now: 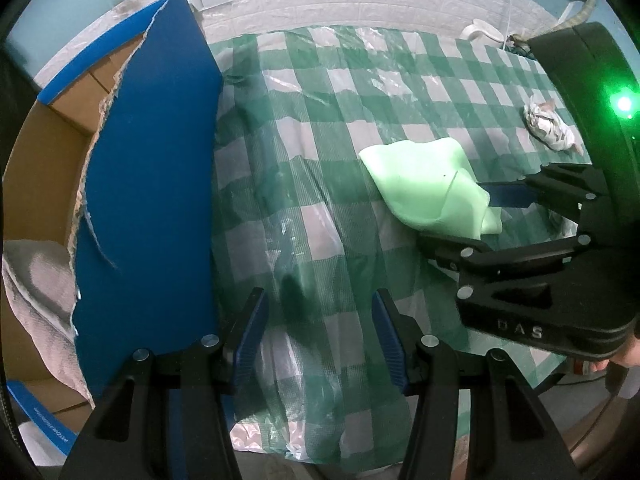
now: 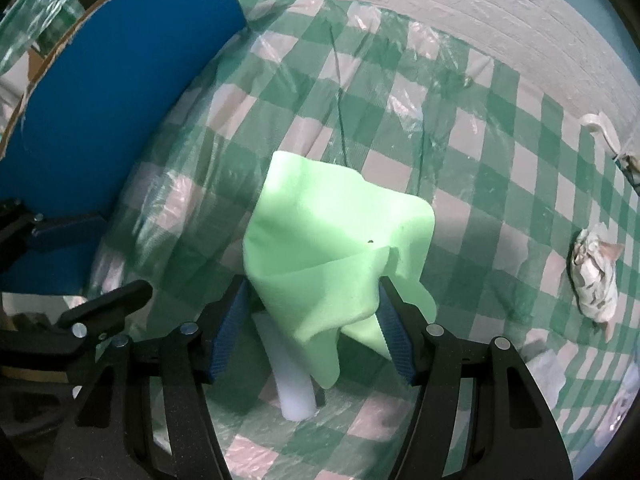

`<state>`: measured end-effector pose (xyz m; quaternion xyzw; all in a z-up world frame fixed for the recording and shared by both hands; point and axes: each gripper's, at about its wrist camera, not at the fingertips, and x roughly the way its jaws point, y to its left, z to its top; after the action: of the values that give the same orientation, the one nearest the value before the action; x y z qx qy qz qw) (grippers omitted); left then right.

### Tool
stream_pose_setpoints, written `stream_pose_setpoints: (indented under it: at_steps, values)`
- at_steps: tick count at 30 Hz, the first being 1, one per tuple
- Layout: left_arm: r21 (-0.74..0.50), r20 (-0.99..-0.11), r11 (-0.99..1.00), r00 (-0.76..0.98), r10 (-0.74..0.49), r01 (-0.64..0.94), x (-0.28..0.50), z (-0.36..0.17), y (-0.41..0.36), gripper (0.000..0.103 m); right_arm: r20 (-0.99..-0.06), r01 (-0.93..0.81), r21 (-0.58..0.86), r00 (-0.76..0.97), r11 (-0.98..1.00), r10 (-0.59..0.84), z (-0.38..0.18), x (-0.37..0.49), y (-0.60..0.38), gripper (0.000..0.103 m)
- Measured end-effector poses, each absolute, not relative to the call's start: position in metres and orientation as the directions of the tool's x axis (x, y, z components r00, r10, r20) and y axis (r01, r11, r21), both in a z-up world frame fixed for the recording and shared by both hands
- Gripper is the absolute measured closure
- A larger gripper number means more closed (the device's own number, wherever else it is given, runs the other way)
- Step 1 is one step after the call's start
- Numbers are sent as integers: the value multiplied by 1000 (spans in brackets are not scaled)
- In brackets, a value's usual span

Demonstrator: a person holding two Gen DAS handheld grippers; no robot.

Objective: Organize soft objects
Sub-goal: 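Close the right gripper on the light-green cloth, then lift the green cloth with the right gripper while the left reaches the white foam strip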

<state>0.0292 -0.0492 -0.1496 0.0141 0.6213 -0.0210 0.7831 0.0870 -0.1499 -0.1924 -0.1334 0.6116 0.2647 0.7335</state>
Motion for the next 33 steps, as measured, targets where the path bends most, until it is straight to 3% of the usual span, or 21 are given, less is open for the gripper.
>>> stream_pose_setpoints:
  at_steps: [2,3,5,6,11,28,33]
  values:
    - [-6,-974,999,225,-17,52,29,-150,-49,48,-969,-542,138,101,829,227,-195,89,-153,66]
    - [-6,-975,999,224,-18,53,29,-150,-49,48,-967,-534,150,95,832,235,-195,90,-155,69]
    - [-8,-975,999,221,-19,52,30,-150,-49,48,-963,-517,173,89,838,253,-195,93,-159,85]
    - [-10,-975,999,221,-21,50,30,-151,-48,46,-962,-512,174,92,841,255,-195,92,-162,87]
    - [-13,-974,999,226,-24,46,31,-150,-49,43,-944,-448,244,93,860,316,-187,98,-177,89]
    - [-13,-971,994,235,-38,106,39,-147,-96,43,-939,-338,190,211,922,271,-157,88,-237,90]
    - [-33,-973,993,223,-59,117,48,-147,-117,38,-938,-309,184,230,933,261,-153,87,-259,90]
